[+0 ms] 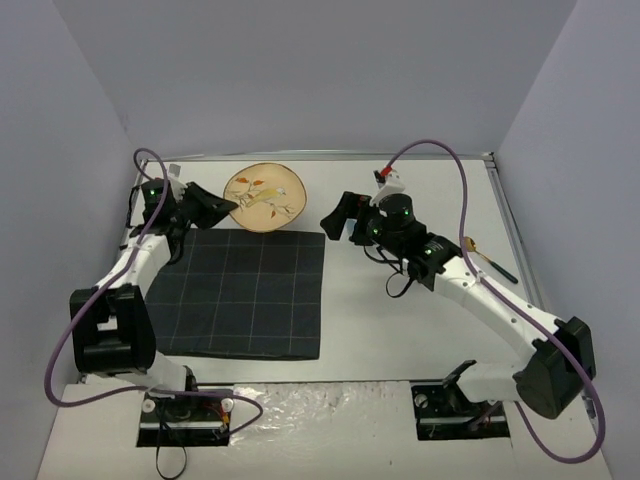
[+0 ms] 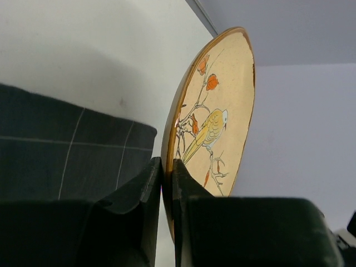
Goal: Set the dinner table for one person
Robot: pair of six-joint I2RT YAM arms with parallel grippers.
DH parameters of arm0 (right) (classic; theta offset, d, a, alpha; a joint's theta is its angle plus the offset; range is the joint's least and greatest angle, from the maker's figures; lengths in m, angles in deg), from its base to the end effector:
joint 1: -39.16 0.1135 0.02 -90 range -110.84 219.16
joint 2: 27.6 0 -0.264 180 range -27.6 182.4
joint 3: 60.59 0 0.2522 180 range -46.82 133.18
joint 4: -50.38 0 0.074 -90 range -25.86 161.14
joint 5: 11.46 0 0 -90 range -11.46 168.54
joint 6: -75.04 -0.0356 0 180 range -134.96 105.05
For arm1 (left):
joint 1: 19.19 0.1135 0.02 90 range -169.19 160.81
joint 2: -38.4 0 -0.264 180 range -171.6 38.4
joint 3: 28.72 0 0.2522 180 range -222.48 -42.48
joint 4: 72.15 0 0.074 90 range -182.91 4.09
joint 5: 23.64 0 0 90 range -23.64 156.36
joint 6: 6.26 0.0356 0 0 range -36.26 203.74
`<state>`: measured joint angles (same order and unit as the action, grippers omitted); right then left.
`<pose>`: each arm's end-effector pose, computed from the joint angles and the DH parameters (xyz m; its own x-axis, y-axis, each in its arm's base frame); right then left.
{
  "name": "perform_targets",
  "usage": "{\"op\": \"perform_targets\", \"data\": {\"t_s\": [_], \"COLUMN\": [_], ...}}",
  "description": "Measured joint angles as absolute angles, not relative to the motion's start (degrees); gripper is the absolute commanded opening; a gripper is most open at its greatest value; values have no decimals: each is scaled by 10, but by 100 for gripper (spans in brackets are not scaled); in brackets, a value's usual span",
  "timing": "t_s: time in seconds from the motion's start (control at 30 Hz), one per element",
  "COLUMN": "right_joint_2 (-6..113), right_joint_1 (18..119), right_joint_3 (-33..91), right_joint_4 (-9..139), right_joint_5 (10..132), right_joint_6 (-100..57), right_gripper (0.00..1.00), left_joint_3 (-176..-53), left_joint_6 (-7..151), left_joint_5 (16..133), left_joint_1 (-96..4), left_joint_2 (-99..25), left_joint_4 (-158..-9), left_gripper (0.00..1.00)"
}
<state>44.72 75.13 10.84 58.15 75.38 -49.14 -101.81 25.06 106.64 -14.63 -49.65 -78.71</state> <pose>0.2419 0.1780 0.3446 -0.4551 0.3628 -0.8132 -0.4532 0.6917 0.5623 0.3495 0.0048 0.2751 -0.6504 -0.7057 -0.2810 -0.0323 0.3953 -0.9180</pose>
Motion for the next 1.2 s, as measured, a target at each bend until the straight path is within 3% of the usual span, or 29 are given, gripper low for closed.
{"op": "perform_targets", "data": {"t_s": [0.5,0.8,0.93,1.07,1.2], "right_joint_2": [571,610,617,618,618], "right_joint_1": [723,717,718,718,718], "right_joint_3": [145,146,146,146,146], "right_joint_4": [514,452,436,426,420], "right_joint_5": [658,599,581,571,566], "right_joint_6": [-550,-576,-586,-590,-592], "right_gripper": [92,78,66,48,38], "left_joint_3": [-958,-951,-951,-951,-951], "left_joint_6": [261,257,255,255,259], "left_joint_5": [1106,1115,1118,1118,1118], "left_joint_1": [-177,-206,-210,-210,-210], "left_joint_2": [-364,-359,-359,-359,-359], "left_joint_4": [-853,-857,-856,-857,-861], "left_gripper": [0,0,0,0,0]}}
